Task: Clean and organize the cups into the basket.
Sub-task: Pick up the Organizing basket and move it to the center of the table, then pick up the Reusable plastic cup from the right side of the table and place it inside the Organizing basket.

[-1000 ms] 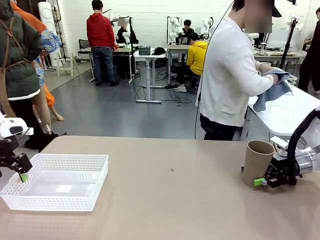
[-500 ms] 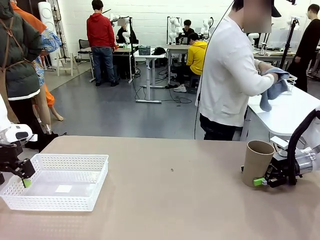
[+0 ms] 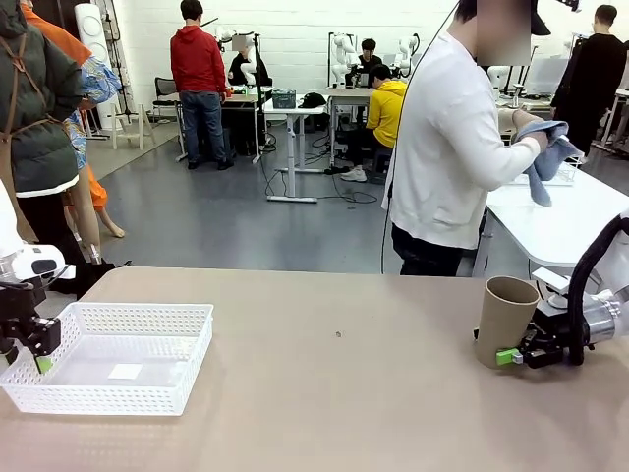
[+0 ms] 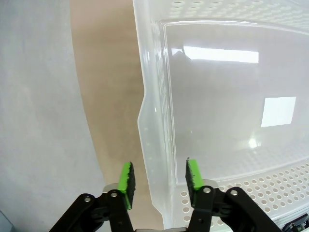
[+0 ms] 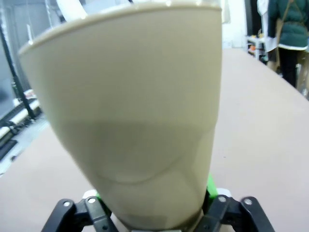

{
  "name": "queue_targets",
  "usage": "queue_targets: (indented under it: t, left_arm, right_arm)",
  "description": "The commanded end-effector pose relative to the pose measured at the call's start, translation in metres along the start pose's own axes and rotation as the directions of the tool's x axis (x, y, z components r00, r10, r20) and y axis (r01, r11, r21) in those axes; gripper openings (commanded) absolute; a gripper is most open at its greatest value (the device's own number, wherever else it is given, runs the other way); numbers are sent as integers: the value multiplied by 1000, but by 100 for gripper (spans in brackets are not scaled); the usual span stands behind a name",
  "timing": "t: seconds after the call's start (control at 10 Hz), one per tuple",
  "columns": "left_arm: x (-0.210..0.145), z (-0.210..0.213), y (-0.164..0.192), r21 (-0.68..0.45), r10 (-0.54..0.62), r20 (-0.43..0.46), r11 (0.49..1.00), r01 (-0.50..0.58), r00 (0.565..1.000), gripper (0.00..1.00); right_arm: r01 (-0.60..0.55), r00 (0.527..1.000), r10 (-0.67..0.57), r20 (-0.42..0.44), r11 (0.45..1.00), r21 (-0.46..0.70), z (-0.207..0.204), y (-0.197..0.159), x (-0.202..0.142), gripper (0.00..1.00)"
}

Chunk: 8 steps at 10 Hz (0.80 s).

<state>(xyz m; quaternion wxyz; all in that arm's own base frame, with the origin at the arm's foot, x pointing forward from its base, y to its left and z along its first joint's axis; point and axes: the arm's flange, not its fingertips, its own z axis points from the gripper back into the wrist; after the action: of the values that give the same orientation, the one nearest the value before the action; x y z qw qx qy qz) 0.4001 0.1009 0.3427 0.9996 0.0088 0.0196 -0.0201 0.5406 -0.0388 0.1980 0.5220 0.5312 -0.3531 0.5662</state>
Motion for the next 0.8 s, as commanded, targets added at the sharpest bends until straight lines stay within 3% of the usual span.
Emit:
queue_targets:
  t: [0.0, 0.1, 0.2, 0.4, 0.5, 0.6, 0.7]
  left_arm:
    - [2, 3, 3, -12, -13, -12, 1000, 13, 1000, 22]
    - [2, 2, 3, -12, -11, -16, 1000, 11, 1000, 13]
    - [2, 2, 2, -12, -13, -18, 1000, 13, 1000, 0]
    - [1, 2, 2, -13, -15, -20, 1000, 14, 1000, 0]
    - [1, 2, 2, -15, -14, -22, 1000, 14, 1000, 0]
    - [1, 2, 2, -15, -14, -23, 1000, 14, 1000, 0]
    - [1, 2, 1, -16, -13, -25, 1000, 13, 1000, 0]
  right_arm:
    - [-14, 1000, 14, 2, 1000, 24, 4, -3, -2, 0]
    - [-14, 1000, 14, 1, 1000, 25, 4, -3, -2, 37]
    - [-13, 1000, 13, 0, 1000, 25, 4, -3, -3, 0]
    - [-12, 1000, 12, -2, 1000, 28, 4, -3, -3, 0]
    - [-12, 1000, 13, -4, 999, 29, 4, -3, -3, 20]
    - [-12, 1000, 12, -5, 999, 30, 3, -3, -3, 20]
    - [-10, 1000, 10, -5, 999, 30, 3, -3, -4, 0]
